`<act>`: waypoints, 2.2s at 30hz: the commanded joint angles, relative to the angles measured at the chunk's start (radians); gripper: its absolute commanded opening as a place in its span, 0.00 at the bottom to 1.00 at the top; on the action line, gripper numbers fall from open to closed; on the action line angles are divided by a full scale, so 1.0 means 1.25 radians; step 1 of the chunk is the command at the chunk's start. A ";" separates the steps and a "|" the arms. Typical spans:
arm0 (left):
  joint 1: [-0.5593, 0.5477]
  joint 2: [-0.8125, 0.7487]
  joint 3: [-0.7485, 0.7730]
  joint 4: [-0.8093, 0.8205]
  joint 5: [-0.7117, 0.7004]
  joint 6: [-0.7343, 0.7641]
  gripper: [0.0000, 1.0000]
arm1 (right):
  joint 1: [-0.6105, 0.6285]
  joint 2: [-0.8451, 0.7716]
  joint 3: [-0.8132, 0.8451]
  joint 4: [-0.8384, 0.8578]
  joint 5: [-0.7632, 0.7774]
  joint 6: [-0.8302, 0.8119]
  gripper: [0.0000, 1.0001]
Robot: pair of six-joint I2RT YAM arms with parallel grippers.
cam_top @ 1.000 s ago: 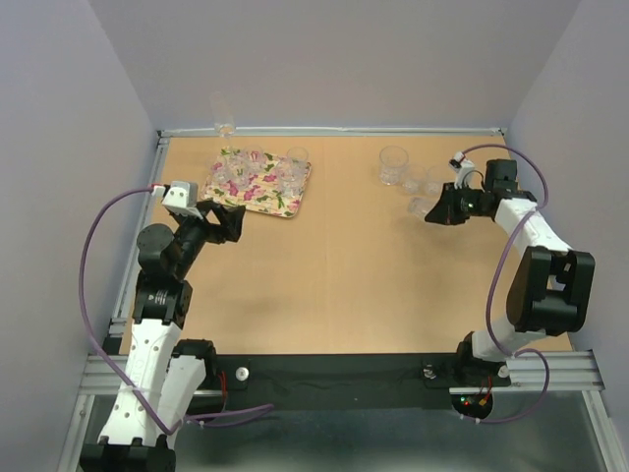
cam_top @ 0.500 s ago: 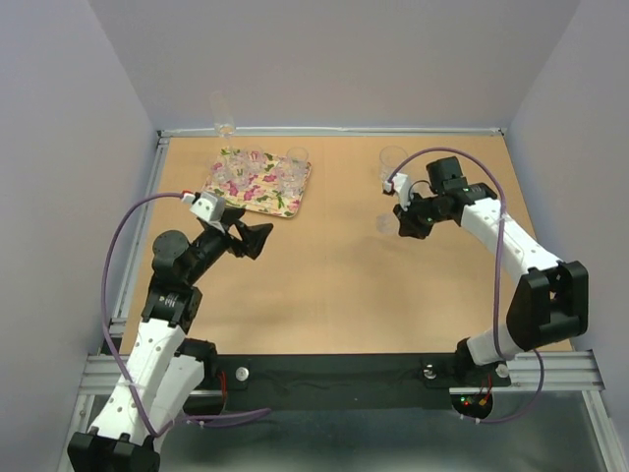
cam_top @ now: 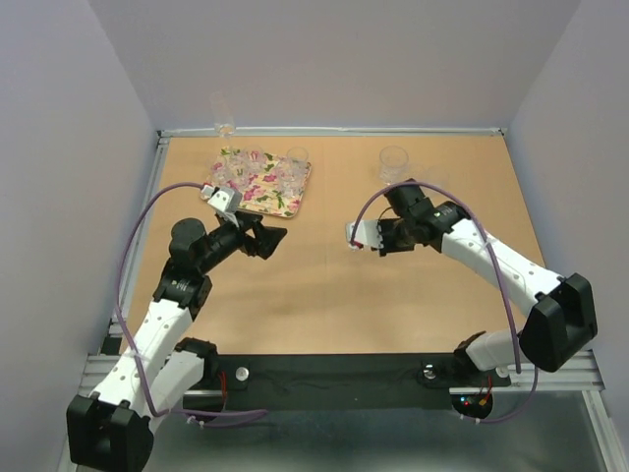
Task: Place the glasses into the tray
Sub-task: Pass the glass from one robot arm to another
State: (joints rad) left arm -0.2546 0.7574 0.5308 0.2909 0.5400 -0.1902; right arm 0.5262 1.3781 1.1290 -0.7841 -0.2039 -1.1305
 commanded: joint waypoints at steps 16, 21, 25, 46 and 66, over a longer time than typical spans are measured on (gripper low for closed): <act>-0.129 0.181 0.135 -0.057 0.001 -0.196 0.92 | 0.352 -0.121 -0.192 0.256 0.450 -0.497 0.01; -0.169 0.192 0.186 -0.120 -0.076 -0.220 0.91 | 0.416 -0.087 -0.212 0.357 0.541 -0.557 0.01; -0.204 0.221 0.239 -0.202 -0.150 -0.227 0.90 | 0.456 -0.050 -0.201 0.417 0.595 -0.573 0.01; -0.432 0.425 0.417 -0.395 -0.539 -0.153 0.64 | 0.525 0.085 -0.108 0.427 0.661 -0.486 0.01; -0.514 0.550 0.512 -0.477 -0.677 -0.102 0.10 | 0.525 0.088 -0.104 0.427 0.665 -0.419 0.01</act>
State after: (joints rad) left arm -0.8791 1.4414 1.1019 -0.3042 -0.2699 -0.3195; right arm 1.1728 1.4921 0.9501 -0.3042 0.6159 -1.6962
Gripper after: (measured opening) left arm 0.168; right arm 0.110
